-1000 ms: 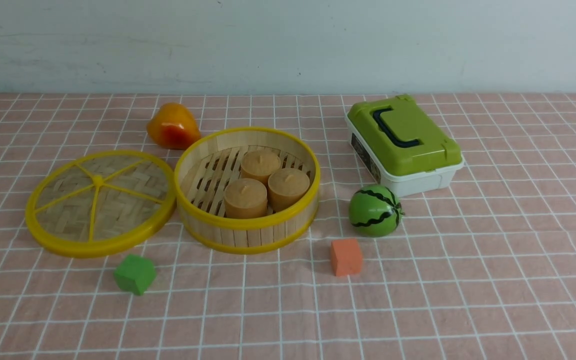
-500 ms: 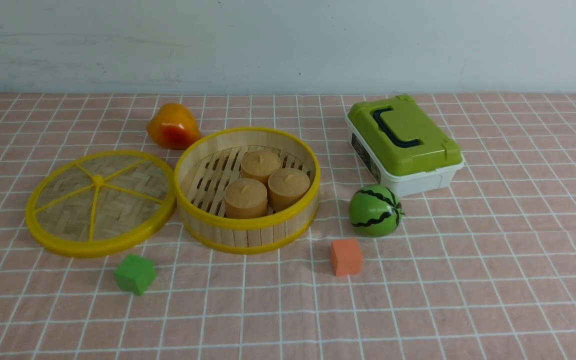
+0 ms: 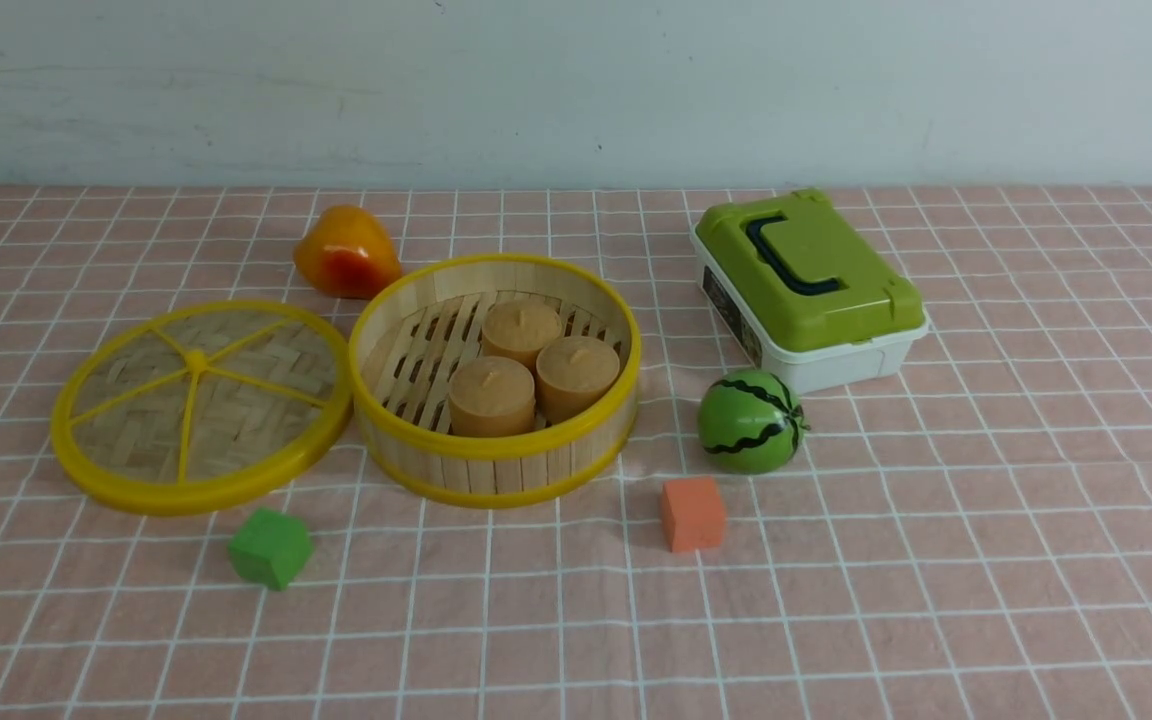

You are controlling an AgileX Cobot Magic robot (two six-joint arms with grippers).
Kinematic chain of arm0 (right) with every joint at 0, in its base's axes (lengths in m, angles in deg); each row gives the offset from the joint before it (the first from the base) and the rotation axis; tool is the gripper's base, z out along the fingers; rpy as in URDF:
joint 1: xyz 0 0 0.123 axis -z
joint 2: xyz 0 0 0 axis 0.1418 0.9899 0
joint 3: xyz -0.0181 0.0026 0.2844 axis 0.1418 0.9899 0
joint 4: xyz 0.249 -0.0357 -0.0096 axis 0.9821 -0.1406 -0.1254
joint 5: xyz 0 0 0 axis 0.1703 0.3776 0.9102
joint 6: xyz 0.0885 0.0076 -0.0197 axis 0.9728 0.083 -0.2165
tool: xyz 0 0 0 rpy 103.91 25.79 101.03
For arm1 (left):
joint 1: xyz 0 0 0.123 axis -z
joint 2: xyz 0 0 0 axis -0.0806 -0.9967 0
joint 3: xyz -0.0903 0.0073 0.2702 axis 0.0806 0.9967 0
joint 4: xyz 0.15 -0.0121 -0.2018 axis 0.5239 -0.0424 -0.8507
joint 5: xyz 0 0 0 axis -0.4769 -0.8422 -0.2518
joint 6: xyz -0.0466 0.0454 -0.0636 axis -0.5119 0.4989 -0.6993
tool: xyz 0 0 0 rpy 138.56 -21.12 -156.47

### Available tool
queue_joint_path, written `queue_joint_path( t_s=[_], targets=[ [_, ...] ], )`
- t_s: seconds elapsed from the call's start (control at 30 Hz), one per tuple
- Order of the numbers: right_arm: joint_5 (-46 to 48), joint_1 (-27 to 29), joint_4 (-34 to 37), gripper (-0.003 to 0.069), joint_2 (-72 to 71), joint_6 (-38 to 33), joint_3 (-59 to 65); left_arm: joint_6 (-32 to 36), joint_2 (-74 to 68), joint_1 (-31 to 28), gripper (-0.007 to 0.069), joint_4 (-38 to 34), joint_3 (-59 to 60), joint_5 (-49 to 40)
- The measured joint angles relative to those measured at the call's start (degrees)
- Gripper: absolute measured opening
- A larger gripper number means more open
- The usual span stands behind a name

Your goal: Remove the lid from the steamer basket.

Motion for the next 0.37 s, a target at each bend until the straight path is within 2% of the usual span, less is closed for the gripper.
queue_joint_path(
  t_s=[0.37],
  targets=[
    [0.0,0.0,0.0,0.0241,0.0,0.0,0.0,0.0,0.0,0.0,0.0048,0.0,0.0,0.0]
  ],
)
